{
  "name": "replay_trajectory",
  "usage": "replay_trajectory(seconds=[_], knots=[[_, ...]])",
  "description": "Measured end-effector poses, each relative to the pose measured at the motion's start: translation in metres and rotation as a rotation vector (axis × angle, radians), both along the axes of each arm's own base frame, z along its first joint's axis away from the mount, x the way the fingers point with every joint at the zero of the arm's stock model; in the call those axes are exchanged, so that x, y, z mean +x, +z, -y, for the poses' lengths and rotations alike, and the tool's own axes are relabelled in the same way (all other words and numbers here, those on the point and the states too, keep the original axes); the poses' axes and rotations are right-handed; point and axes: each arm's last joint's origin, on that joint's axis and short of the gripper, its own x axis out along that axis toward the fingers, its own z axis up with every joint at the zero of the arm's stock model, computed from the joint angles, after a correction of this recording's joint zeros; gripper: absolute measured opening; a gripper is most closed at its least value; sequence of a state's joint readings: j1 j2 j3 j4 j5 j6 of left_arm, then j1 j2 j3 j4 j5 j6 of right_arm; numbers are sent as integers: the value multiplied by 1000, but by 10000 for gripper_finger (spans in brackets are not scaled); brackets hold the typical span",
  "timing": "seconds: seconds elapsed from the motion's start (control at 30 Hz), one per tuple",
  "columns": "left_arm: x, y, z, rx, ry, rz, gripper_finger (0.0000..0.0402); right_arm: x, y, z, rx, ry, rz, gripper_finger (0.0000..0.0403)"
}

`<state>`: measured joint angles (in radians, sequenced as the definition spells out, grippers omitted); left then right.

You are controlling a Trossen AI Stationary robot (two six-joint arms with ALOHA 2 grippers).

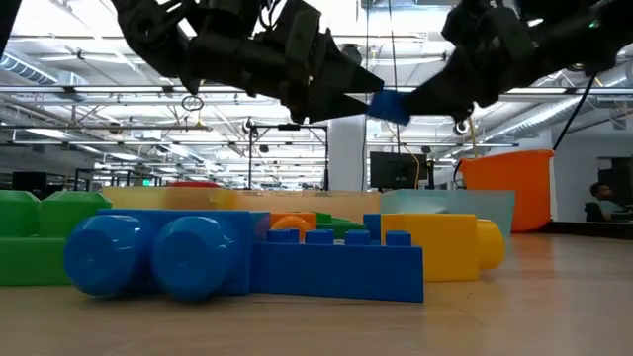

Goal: Pick & Place Toys
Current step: Put the blue game piece into the orange bin

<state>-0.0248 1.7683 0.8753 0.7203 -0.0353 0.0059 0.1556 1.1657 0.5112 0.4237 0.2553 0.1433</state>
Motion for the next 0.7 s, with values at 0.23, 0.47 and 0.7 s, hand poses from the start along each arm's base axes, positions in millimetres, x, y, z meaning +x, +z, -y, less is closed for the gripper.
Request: replay_trajectory(seconds=[0.23, 0.47, 0.7], knots=[[1, 5, -14, 0, 37, 47, 357, 8, 3, 19, 6, 95, 79, 47], [0, 7, -27, -62, 55, 63, 261, 11, 8, 36, -44, 93, 144, 47], [0, 7, -35, -63, 60, 67, 112, 10, 9, 57, -43, 104, 150, 50]])
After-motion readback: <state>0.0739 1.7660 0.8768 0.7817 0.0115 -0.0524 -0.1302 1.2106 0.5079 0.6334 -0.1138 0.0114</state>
